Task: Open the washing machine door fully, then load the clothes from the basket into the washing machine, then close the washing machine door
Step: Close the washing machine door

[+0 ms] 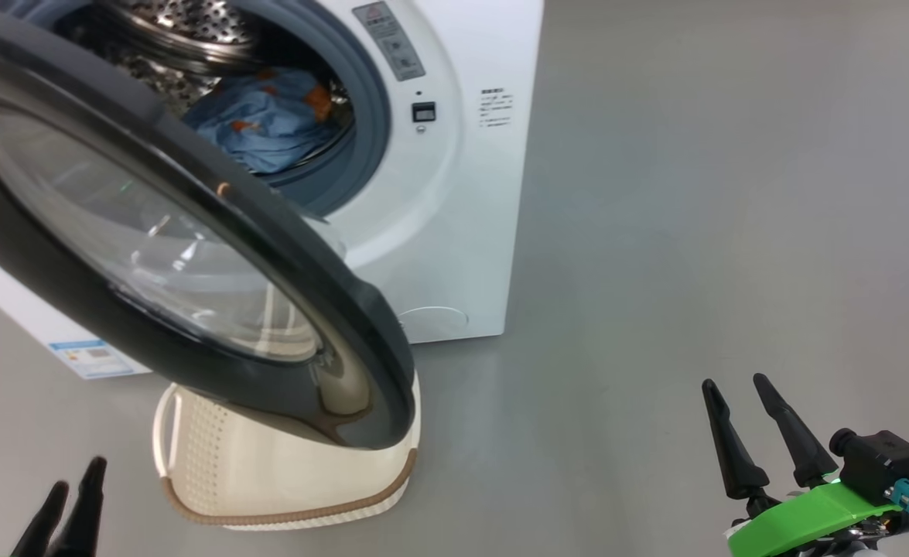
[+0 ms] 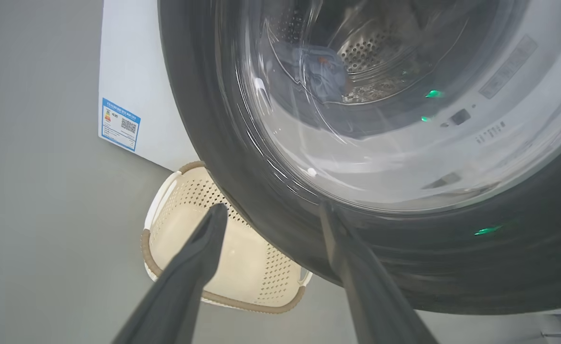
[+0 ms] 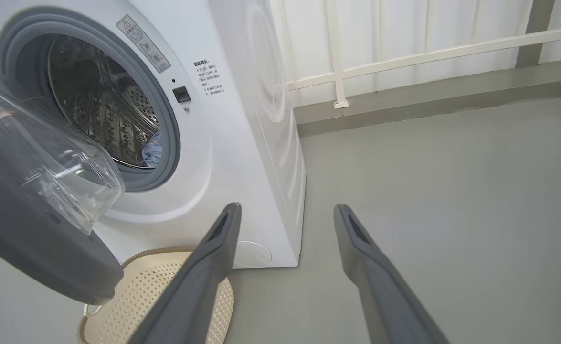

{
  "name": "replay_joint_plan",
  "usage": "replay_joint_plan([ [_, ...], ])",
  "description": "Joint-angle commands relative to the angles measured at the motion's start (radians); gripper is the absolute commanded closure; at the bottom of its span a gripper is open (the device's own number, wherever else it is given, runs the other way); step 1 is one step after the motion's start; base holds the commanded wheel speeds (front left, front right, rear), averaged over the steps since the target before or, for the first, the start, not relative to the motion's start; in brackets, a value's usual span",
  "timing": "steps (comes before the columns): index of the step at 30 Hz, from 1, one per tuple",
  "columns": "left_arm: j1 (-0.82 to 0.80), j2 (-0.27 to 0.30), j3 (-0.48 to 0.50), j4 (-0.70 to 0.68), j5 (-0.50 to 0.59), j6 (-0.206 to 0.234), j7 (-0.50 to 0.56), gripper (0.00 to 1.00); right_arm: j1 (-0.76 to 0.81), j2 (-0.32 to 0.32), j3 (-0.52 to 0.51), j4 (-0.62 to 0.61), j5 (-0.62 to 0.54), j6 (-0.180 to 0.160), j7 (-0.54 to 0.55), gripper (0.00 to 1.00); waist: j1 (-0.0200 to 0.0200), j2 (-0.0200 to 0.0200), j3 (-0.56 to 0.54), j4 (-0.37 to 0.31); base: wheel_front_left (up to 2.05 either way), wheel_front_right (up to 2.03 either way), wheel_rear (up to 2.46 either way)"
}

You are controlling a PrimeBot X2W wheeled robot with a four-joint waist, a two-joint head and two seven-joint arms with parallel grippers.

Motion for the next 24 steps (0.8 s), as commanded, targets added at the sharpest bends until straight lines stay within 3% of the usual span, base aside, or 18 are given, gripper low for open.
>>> replay_joint_plan([
  [1, -0.022, 0.055, 0.013, 0.003, 0.028, -0.003, -0.048, 0.00, 0.004, -0.015, 0.015, -0.024, -0.009, 0.003, -0.012, 0.00, 0.0000, 0.0000, -0.004, -0.015, 0.00, 0.00, 0.00],
  [7, -0.033, 0.051, -0.018, 0.087, 0.156, -0.003, -0.117, 0.00, 0.015, -0.022, 0.000, -0.028, -0.008, 0.003, -0.012, 0.00, 0.0000, 0.0000, -0.016, -0.034, 0.00, 0.00, 0.00],
  [18, 0.022, -0.141, 0.238, 0.042, 0.638, -0.003, -0.119, 0.00, 0.047, -0.027, -0.031, -0.039, -0.009, 0.003, -0.012, 0.00, 0.0000, 0.0000, -0.039, -0.042, 0.00, 0.00, 0.00],
  [24, 0.050, -0.246, 0.333, -0.009, 0.825, -0.003, -0.119, 0.00, 0.049, -0.027, -0.034, -0.041, -0.009, 0.003, -0.012, 0.00, 0.0000, 0.0000, -0.040, -0.039, 0.00, 0.00, 0.00],
])
